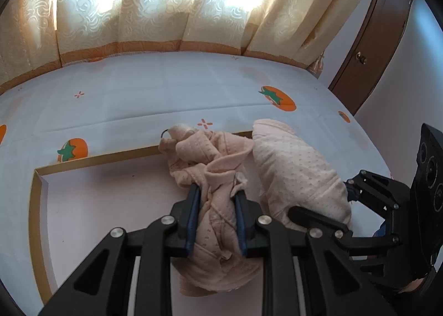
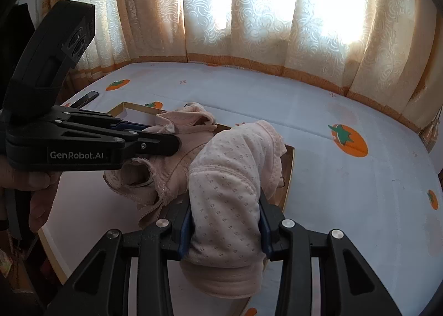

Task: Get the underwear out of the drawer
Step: 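Lower the pink garment and white dotted garment into the tray with both tools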

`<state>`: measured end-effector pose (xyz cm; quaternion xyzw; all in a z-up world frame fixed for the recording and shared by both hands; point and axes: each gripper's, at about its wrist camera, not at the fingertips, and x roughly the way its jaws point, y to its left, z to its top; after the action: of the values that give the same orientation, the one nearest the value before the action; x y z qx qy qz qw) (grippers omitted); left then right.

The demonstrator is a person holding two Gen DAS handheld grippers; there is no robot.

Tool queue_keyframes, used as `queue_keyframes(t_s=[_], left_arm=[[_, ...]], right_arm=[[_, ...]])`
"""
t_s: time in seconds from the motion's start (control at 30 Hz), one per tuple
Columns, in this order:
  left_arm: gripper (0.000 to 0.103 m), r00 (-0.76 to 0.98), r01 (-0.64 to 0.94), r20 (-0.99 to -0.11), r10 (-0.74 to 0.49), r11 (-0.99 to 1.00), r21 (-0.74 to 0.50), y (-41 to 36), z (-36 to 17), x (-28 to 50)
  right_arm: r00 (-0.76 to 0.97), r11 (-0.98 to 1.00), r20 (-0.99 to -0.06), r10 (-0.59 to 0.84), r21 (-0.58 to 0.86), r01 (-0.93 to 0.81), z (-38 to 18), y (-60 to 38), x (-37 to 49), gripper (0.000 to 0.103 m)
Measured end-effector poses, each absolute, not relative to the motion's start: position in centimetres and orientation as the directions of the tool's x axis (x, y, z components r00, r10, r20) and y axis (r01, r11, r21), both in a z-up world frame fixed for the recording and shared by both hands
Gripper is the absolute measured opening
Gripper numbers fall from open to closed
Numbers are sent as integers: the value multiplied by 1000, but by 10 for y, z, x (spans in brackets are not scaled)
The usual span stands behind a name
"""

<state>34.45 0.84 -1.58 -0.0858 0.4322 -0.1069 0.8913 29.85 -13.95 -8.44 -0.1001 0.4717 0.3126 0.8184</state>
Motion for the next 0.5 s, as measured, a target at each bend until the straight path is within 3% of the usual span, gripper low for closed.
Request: queue_keyframes(t_s=[0.4,0.5], left_arm=[[35,605,115,-752,-264,963,-245,6,-21,344],[43,607,117,-749,-267,962,-248,6,-20,342]], right_arm=[[339,790,-843,418,153,-594,-89,-140,300,46],[345,795,-844,411,147,-588,-90,-141,299,53]])
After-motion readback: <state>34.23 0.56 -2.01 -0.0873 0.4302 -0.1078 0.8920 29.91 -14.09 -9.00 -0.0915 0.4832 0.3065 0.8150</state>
